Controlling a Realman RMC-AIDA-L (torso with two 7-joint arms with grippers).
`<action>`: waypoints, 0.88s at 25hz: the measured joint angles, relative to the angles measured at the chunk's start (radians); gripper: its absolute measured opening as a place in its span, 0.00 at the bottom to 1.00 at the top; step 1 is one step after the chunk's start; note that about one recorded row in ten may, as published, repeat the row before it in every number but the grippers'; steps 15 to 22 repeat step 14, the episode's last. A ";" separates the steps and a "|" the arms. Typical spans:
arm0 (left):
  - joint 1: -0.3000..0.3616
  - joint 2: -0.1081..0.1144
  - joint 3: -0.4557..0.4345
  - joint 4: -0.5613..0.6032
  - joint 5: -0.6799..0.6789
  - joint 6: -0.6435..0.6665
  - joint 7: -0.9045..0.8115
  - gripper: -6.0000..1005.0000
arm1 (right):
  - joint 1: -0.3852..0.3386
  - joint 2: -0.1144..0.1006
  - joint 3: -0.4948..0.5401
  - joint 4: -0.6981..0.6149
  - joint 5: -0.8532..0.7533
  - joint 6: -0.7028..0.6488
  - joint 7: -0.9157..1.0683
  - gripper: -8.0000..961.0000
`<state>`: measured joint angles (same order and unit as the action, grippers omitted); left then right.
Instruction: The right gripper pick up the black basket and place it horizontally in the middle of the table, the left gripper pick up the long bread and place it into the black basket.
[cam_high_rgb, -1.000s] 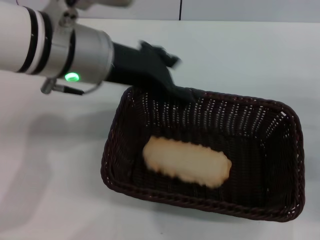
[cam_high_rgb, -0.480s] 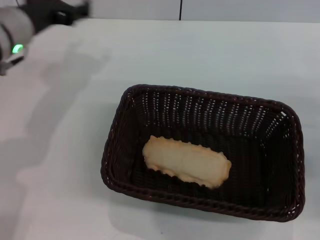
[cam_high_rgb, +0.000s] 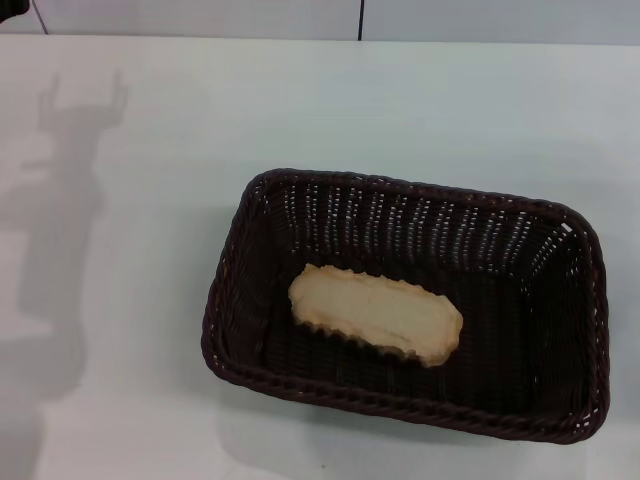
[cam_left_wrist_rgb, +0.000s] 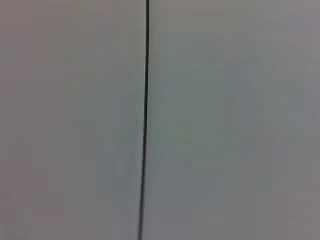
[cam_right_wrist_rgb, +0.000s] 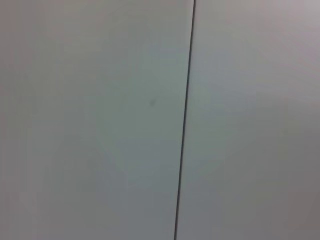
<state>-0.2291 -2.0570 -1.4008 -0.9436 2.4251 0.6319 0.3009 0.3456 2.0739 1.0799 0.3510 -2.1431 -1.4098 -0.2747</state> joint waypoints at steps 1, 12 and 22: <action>-0.006 0.000 0.002 0.034 0.055 0.039 -0.088 0.86 | 0.002 0.000 0.000 0.000 0.000 0.000 0.000 0.41; -0.050 0.026 -0.055 0.292 0.387 0.245 -0.644 0.86 | 0.014 0.001 0.008 0.014 0.001 -0.003 -0.001 0.41; -0.045 0.025 -0.056 0.293 0.395 0.252 -0.650 0.86 | 0.011 0.002 0.009 0.015 0.003 -0.004 -0.001 0.41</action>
